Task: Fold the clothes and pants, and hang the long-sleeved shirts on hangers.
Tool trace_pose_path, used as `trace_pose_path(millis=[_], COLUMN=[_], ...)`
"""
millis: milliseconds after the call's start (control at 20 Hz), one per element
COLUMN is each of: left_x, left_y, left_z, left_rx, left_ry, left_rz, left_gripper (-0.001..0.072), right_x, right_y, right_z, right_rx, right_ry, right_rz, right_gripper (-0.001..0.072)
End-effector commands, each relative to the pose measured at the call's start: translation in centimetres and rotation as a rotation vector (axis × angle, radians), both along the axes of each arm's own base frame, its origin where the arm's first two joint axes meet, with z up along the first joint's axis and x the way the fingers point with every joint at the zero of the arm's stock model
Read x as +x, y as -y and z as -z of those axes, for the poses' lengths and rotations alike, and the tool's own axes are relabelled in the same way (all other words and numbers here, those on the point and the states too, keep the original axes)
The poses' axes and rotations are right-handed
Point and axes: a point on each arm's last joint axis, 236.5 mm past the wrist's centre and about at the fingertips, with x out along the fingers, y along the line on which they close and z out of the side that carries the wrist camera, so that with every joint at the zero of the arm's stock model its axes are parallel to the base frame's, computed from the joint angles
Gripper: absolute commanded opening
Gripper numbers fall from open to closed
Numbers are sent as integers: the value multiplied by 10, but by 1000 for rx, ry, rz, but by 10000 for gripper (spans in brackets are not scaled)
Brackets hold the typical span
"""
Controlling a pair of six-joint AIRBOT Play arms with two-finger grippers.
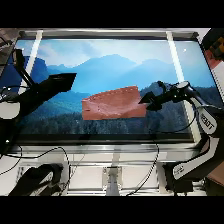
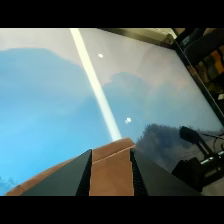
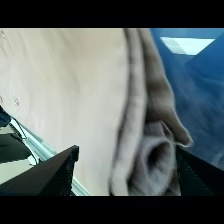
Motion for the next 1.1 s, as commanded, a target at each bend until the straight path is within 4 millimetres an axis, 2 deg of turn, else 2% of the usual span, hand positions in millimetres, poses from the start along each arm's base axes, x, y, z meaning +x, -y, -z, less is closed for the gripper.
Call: trace_pose_path(millis=[0,150,200,300,350,450,650,750,850,1050], left_x=[0,0,0,0,0,0,0,0,0,-1], left_y=[0,0,0,0,0,0,0,0,1,4], left_z=[-1,-1,-1,-1,-1,-1,-1,-1,-3,-10], left_rx=[0,0,0,-1,0,0,0,0,-25,-81], left_ry=[2,2,2,2,2,2,2,2,-2,-9], left_rz=[0,0,0,0,0,-1,-1,-1,0,0], left_gripper=[293,293,293,293,293,293,293,292,293,292], right_x=[13,13,14,16,16,16,31,42,43,17], right_y=[-24,-45,-49,-50,-50,-52,-48,-17,33,140], right_z=[6,19,22,24,23,17,-19,-30,-33,-30], right_rx=[1,-8,-15,-27,-26,-16,-42,-205,-389,-606], right_ry=[-21,-43,-36,-23,-23,-24,39,82,70,-88], right_rz=[-18,-53,-58,-53,-55,-71,-70,-49,-13,95], right_gripper=[677,674,637,298,224,10,6,6,6,5])
